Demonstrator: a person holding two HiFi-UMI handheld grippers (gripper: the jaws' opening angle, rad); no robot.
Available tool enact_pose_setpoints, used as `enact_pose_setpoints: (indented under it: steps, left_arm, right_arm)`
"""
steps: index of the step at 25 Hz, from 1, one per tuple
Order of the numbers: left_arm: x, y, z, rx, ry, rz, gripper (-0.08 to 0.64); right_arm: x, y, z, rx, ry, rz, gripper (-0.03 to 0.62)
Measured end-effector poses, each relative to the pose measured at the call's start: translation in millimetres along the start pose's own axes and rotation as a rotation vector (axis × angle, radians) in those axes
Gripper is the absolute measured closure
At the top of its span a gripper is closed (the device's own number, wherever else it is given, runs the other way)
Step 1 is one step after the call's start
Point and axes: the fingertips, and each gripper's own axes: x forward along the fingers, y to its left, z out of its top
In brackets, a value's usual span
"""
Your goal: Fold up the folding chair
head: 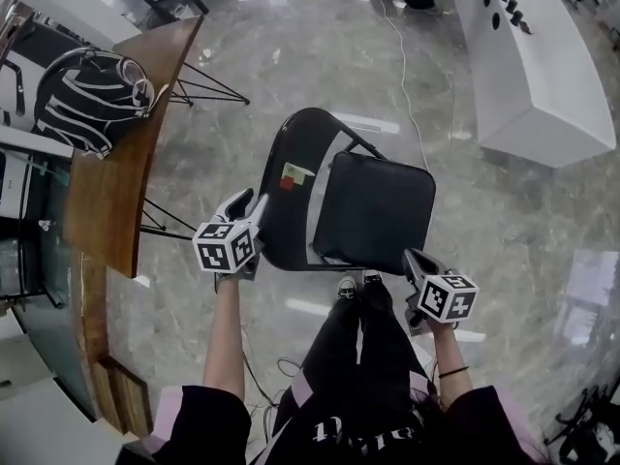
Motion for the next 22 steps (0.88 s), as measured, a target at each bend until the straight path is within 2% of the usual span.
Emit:
enact_pose_setpoints:
  steps: [3, 8, 11, 14, 18, 22]
  left_arm:
    - [22, 3, -6, -0.006, 0.061, -0.035, 0.371]
    - [43, 8, -15, 0.055, 0.170, -0.030, 0.368]
    - [52, 8, -16, 0.043, 0.185, -0.038, 0.370]
    - [61, 6, -18, 0.045, 0.194, -0.055, 0.370]
    - [64, 6, -21, 0.070, 0.202, -0.042, 0.383]
    - [67, 7, -21, 0.042, 0.196, -0.020, 0.394]
  right_arm:
    - [19, -25, -2, -0.010, 0.020, -0.011, 0.578]
    - [50, -61, -10, 0.019, 0.039, -0.005, 0.577]
    - [65, -83, -18, 0.026, 0.056, -0.007, 0.574]
    - [83, -109, -30, 0.038, 0.095, 0.005, 0.449]
    - [104, -158, -49, 0.058, 0.110, -0.050, 0.420]
    - [131, -219, -71, 0.041, 0.148, -0.110, 0.379]
